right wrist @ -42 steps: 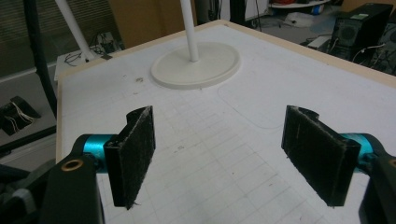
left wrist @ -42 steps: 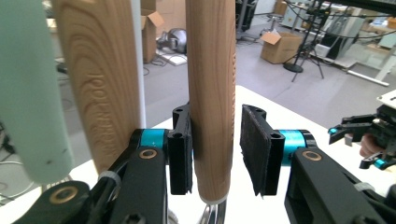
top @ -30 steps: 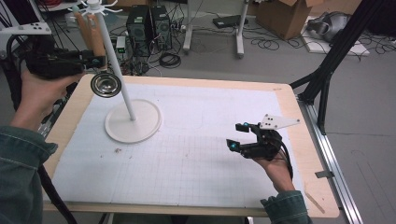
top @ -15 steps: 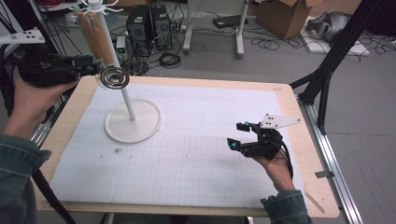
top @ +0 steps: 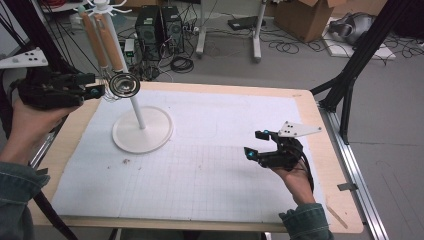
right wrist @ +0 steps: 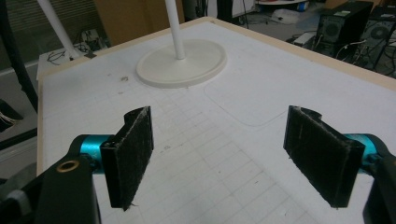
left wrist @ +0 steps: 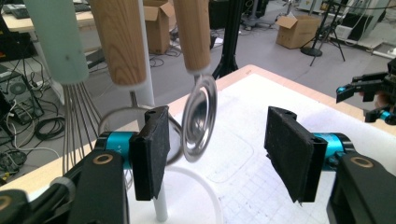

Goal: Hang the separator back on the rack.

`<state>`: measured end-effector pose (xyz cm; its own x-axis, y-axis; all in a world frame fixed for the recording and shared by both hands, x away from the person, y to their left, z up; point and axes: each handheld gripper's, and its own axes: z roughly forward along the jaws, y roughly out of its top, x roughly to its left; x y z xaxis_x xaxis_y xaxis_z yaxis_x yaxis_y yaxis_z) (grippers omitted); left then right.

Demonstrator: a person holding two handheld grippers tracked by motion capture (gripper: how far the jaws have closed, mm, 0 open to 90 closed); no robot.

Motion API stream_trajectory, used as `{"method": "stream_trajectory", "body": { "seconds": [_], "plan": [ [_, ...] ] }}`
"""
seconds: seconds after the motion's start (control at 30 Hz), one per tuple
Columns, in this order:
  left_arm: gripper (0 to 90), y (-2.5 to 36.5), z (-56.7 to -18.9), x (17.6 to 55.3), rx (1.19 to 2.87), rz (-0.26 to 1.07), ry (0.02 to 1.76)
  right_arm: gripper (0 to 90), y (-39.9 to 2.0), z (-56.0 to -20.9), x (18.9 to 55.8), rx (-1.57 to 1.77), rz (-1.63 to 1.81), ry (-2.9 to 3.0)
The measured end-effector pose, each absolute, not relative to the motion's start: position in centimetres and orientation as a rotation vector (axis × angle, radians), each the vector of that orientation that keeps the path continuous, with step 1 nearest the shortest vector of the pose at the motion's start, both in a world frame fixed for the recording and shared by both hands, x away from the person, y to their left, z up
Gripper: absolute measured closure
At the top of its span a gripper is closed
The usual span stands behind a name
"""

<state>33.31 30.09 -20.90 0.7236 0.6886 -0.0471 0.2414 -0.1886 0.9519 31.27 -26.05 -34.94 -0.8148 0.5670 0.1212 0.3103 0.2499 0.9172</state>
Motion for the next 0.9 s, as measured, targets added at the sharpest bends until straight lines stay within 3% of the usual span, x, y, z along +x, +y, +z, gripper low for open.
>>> {"method": "stream_trajectory", "body": {
  "seconds": [0.9],
  "plan": [
    [28.6, 29.5, -26.5, 31.2, 1.777, 0.458, 0.763, 22.4, -27.0, -35.6, 31.0, 0.862, 1.555, 2.278]
  ]
}}
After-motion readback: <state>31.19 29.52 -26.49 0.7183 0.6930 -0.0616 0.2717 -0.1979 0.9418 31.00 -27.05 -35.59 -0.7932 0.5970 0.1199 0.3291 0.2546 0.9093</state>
